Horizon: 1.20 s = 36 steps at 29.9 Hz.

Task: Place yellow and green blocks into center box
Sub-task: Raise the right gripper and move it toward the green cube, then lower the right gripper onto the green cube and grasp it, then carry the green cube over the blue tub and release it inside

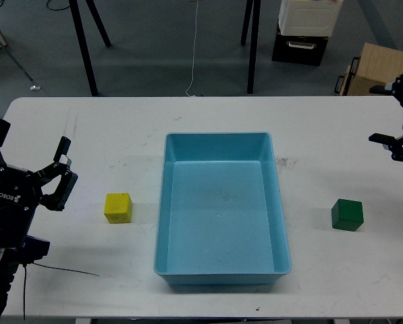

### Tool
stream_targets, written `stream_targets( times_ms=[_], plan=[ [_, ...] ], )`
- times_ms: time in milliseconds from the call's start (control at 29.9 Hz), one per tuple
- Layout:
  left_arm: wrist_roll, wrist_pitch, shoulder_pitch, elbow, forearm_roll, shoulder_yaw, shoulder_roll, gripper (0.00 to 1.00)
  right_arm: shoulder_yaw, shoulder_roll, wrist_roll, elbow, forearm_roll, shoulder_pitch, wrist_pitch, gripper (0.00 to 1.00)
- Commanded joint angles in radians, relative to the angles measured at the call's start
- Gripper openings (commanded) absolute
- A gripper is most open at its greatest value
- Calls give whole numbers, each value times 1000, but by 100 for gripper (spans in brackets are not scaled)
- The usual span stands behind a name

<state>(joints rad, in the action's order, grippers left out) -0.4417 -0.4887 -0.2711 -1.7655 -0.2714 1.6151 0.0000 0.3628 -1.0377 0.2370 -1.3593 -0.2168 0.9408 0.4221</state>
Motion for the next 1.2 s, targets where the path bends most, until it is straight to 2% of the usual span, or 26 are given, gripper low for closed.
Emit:
stream_targets(
  times_ms=[0, 134, 301, 602, 1003, 1070, 1170],
  plan=[
    [0, 7, 0, 0, 0, -1, 0, 100, -316, 96, 7, 48, -178, 264, 7, 100],
    [0, 13, 0, 0, 0, -17, 0, 100, -496, 133, 10, 37, -412, 398, 42, 100],
    [0, 13, -2, 0, 1, -47, 0, 100, -512, 111, -1, 40, -602, 350, 67, 100],
    [0, 27, -5, 0, 44, -60, 0, 100, -506, 128, 5, -17, -633, 230, 67, 100],
    [0, 28, -7, 0, 47, -106, 0, 100, -506, 220, 10, -15, -690, 119, 64, 98],
    [0, 28, -8, 0, 64, -113, 0, 100, -506, 234, 10, -17, -690, 113, 44, 90],
    [1, 30, -8, 0, 87, -118, 0, 100, -506, 240, 10, -18, -690, 113, 44, 51]
  ],
)
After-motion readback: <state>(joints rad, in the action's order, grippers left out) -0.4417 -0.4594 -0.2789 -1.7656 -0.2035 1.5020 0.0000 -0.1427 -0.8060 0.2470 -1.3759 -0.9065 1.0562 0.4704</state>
